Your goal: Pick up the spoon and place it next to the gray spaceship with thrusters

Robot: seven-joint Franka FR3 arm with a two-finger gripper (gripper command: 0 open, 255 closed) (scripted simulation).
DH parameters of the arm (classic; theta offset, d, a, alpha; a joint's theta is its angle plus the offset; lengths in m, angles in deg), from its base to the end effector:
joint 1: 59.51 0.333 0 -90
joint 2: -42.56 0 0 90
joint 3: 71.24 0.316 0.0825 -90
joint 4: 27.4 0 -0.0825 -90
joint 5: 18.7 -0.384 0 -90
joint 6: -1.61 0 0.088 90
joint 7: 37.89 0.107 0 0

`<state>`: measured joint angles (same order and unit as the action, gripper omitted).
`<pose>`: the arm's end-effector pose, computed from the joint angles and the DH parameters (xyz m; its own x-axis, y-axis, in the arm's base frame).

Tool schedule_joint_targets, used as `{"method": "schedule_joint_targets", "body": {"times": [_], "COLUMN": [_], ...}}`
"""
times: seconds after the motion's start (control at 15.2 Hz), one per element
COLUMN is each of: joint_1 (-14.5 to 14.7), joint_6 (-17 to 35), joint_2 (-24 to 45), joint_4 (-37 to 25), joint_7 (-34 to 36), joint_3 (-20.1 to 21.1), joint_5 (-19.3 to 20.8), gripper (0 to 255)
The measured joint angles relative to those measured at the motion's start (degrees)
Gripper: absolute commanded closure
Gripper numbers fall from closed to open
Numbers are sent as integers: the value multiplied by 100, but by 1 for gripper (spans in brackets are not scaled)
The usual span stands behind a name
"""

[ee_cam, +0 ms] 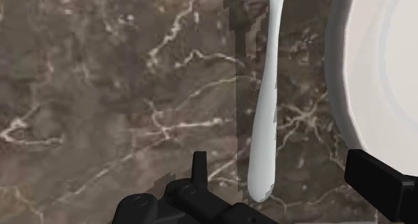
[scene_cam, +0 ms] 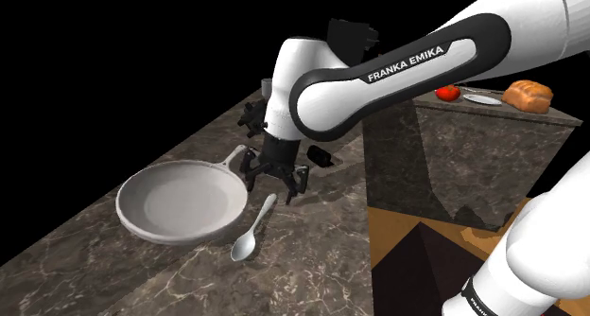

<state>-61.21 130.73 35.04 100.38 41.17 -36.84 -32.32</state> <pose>0.4312 0.2907 0.4308 0.5880 -0.8024 -0.1018 -0.8065 -0.5721 -0.1491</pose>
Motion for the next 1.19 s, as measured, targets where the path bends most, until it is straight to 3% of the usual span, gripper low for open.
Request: {"method": "schedule_joint_targets", "body": {"times": [0.46,0.53,1.19], "joint_1": [19,19,17], "joint_6": [94,95,102], "joint_2": [42,43,45], "joint_4": [60,60,57], "joint_7": [26,27,20], "joint_3": [28,28,24], "joint_5": [8,9,10], "gripper": [0,255,255]}}
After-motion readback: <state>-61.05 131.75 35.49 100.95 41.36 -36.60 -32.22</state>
